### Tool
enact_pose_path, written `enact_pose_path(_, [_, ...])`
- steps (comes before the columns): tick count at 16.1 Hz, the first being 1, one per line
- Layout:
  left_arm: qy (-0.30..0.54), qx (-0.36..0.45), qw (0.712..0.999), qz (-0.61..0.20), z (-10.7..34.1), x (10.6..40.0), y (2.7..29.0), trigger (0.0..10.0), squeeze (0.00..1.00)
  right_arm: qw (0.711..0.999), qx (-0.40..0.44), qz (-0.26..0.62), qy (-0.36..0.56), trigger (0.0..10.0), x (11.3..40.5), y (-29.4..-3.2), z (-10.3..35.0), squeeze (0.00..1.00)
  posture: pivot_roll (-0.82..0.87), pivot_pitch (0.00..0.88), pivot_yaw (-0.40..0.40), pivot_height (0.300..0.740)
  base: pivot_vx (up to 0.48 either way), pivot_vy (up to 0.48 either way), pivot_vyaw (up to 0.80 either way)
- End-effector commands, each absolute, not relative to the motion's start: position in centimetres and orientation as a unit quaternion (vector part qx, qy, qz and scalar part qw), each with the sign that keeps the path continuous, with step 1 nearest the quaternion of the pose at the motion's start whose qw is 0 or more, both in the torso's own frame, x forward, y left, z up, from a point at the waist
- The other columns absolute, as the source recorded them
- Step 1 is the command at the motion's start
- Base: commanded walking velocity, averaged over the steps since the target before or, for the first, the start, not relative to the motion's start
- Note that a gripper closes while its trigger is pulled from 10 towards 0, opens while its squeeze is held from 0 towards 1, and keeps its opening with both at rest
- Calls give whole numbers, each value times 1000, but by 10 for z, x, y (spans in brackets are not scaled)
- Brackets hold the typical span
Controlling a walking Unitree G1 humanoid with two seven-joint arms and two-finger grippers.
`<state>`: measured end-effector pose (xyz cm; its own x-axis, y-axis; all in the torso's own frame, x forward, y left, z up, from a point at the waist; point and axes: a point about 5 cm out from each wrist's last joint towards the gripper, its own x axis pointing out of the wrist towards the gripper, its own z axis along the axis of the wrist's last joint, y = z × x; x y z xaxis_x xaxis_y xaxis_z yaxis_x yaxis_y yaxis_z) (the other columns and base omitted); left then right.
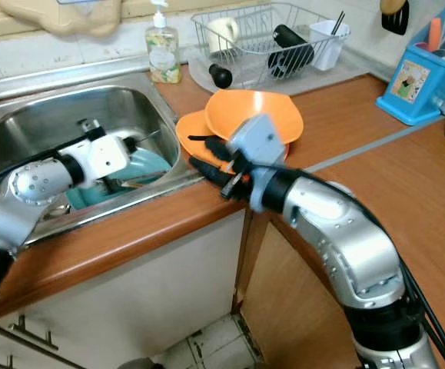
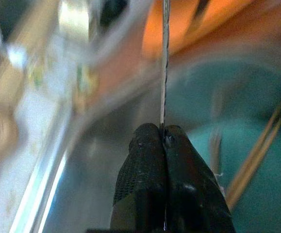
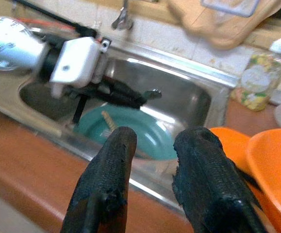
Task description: Kitchen organization
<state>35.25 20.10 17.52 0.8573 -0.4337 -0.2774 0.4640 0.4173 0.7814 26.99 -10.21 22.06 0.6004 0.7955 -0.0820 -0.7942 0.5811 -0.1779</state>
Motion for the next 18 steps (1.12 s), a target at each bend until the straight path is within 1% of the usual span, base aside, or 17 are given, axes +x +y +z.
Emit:
enact_pose_path(1, [33,483,839,-248,177,357,209,0,0,883,-112,456,-7,10000,266,-100,221,0,-108,0,21,740,0,0,0])
enact_pose_path(2, [59,492,839,-223,175,364,218,4039,0,879,-114,463,-2,10000,265,-97,218,0,-103,0,21,740,0,0,0])
enact_pose_path(3, [76,499,837,-210,173,368,223,9765,0,877,-115,466,1,10000,264,-95,216,0,-103,0,21,740,0,0,0])
enact_pose_path(4, [93,496,838,-206,170,371,226,10000,0,876,-115,468,5,10000,263,-93,215,0,-103,0,21,740,0,0,0])
enact_pose_path(6, [128,486,840,-204,161,376,228,10000,0,874,-122,470,10,10000,263,-90,212,0,-105,0,23,740,0,0,0])
enact_pose_path(10, [161,472,840,-214,149,379,225,10000,0,874,-125,469,13,10000,263,-90,211,0,-119,0,27,740,0,0,0])
enact_pose_path(11, [162,470,840,-216,148,379,225,10000,94,875,-126,468,13,10000,262,-91,211,0,-121,0,30,740,0,0,0])
enact_pose_path(12, [164,466,842,-218,148,379,225,10000,753,875,-126,468,14,10000,262,-90,210,0,-121,0,30,740,0,0,0])
enact_pose_path(13, [166,462,843,-220,147,379,224,10000,1000,875,-126,468,14,10000,262,-90,210,0,-121,0,30,740,0,0,0])
enact_pose_path(18, [169,454,845,-227,144,378,225,10000,1000,873,-127,471,13,10000,262,-89,210,0,-118,0,27,740,0,0,0])
